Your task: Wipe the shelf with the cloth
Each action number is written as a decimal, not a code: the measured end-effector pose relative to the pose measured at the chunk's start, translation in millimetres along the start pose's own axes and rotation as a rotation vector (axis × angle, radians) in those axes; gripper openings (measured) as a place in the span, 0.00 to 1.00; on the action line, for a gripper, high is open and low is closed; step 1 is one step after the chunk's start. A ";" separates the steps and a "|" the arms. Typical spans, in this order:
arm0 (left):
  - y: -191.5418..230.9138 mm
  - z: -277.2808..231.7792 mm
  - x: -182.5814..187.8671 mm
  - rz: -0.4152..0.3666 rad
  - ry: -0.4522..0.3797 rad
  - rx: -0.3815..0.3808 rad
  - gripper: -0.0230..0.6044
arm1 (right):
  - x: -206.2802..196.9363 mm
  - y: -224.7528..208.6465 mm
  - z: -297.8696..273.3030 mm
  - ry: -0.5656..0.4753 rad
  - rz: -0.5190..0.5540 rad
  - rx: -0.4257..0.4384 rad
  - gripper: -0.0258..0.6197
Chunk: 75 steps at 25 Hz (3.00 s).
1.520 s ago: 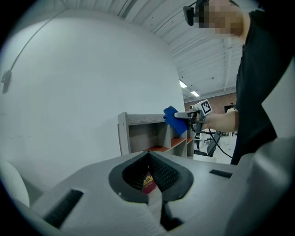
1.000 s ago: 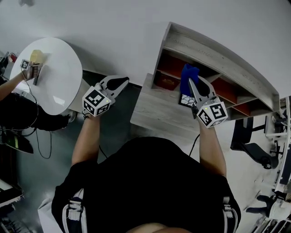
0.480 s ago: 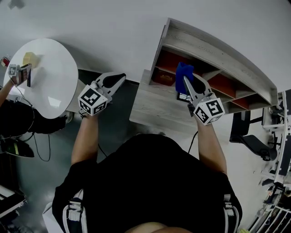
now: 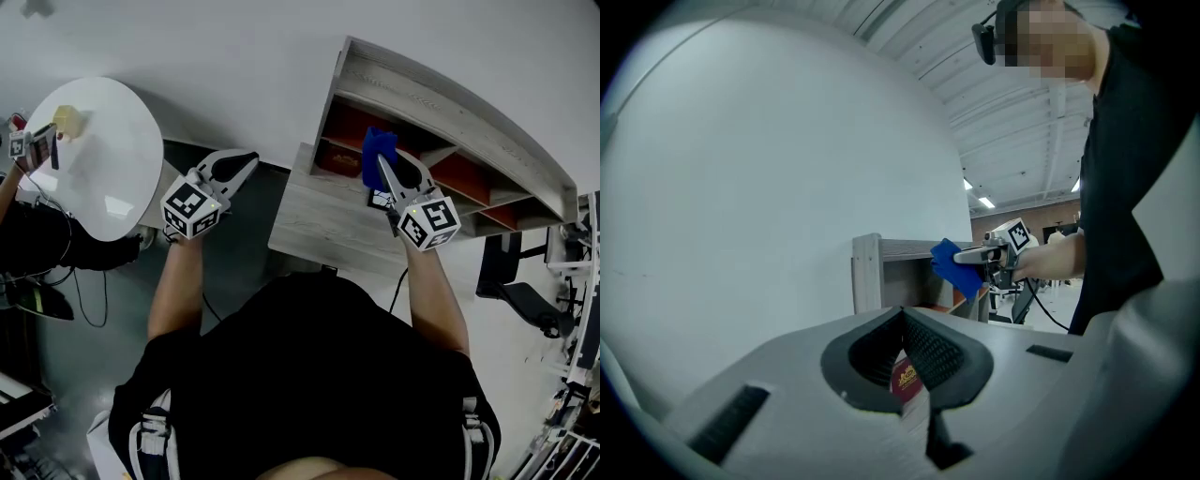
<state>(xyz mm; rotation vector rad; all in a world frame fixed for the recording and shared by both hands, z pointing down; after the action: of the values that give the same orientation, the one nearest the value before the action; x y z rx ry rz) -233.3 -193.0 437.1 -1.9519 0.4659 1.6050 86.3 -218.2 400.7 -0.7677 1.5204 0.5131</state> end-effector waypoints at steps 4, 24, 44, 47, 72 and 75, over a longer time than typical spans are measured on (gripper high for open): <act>1.9 -2.8 0.2 -0.003 0.015 0.010 0.06 | -2.7 -8.1 -8.9 0.009 0.005 0.014 0.15; 10.1 6.5 -10.4 0.061 0.055 0.082 0.06 | -74.7 -61.4 -132.5 0.286 0.212 0.033 0.16; 17.2 0.9 -39.7 0.121 0.103 0.094 0.06 | -120.3 -83.8 -210.6 0.606 0.536 -0.014 0.15; 17.5 -2.6 -40.5 0.125 0.104 0.092 0.06 | -121.0 -81.3 -213.7 0.642 0.599 -0.017 0.15; -1.6 -51.1 -24.5 0.106 0.040 -0.067 0.06 | -121.0 -148.2 -114.0 1.024 0.740 -0.347 0.13; -3.4 -51.5 -25.9 0.111 0.042 -0.073 0.06 | -124.2 -146.6 -112.6 1.068 0.793 -0.356 0.13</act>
<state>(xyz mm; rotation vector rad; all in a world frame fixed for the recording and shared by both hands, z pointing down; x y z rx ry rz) -197.1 -224.4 469.3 -2.0496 0.5477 1.6735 113.5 -378.0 553.5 -0.7123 2.8151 1.0760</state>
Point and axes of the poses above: the fingertips, and each gripper's own axes: z backward along the fingers, y to its left, x out of its top, the point moved 6 cm from there along z, backward along the fingers, and after that the axes turned 9 degrees about -z, right-handed, at the moved point
